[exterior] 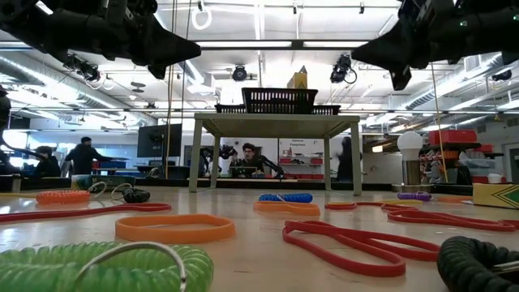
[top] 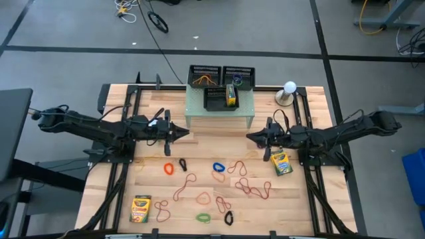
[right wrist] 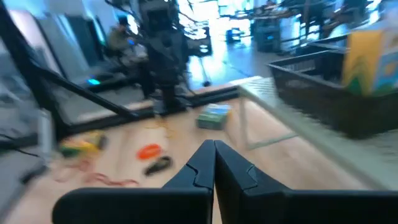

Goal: Pick & Place Office Desk Supplies
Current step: Put the blue spiral keychain the top right black bin

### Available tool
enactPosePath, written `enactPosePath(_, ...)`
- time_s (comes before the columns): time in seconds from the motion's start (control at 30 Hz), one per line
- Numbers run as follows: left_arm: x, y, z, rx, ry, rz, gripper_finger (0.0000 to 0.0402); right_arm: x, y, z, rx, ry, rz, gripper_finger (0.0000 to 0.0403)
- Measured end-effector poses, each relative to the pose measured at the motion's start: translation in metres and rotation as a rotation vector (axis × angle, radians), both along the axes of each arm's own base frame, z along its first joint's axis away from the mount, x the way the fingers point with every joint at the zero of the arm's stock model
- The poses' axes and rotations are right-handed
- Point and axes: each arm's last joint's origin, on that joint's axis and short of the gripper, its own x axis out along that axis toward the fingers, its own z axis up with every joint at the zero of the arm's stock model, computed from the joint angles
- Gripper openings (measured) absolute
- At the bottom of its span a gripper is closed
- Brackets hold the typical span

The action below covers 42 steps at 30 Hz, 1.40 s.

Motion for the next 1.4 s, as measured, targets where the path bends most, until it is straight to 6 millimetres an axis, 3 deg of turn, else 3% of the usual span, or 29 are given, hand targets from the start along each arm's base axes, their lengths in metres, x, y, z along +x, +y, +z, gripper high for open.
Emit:
enactPosePath(0.33, 0.0, 0.0, 0.0, 0.0, 0.0, 0.0, 0.0039, 0.022, 0.006, -0.023, 0.177, 0.062, 0.051, 0.0019)
enactPosePath(0.43, 0.0, 0.0, 0.0, 0.0, 0.0, 0.0, 0.0039, 0.033, 0.02, -0.03, 0.154, 0.133, 0.106, 0.0011)
enactPosePath(0.63, 0.0, 0.0, 0.0, 0.0, 0.0, 0.0, 0.0039, 0.067, 0.059, -0.021, 0.049, 0.316, 0.104, 0.0006)
enactPosePath(0.8, 0.0, 0.0, 0.0, 0.0, 0.0, 0.0, 0.0039, 0.094, 0.081, -0.021, 0.111, 0.481, -0.015, 0.0039)
enactPosePath(1.0, 0.0, 0.0, 0.0, 0.0, 0.0, 0.0, 0.0039, 0.127, 0.098, -0.041, 0.256, 0.627, -0.081, 0.0092)
enactPosePath(1.13, 0.0, 0.0, 0.0, 0.0, -0.001, 0.0, 0.0039, 0.147, 0.098, -0.052, 0.224, 0.727, -0.128, 0.0116)
enactPosePath(1.4, 0.0, 0.0, 0.0, 0.0, -0.001, -0.001, 0.0039, 0.173, 0.072, -0.077, 0.247, 0.893, -0.196, 0.0126)
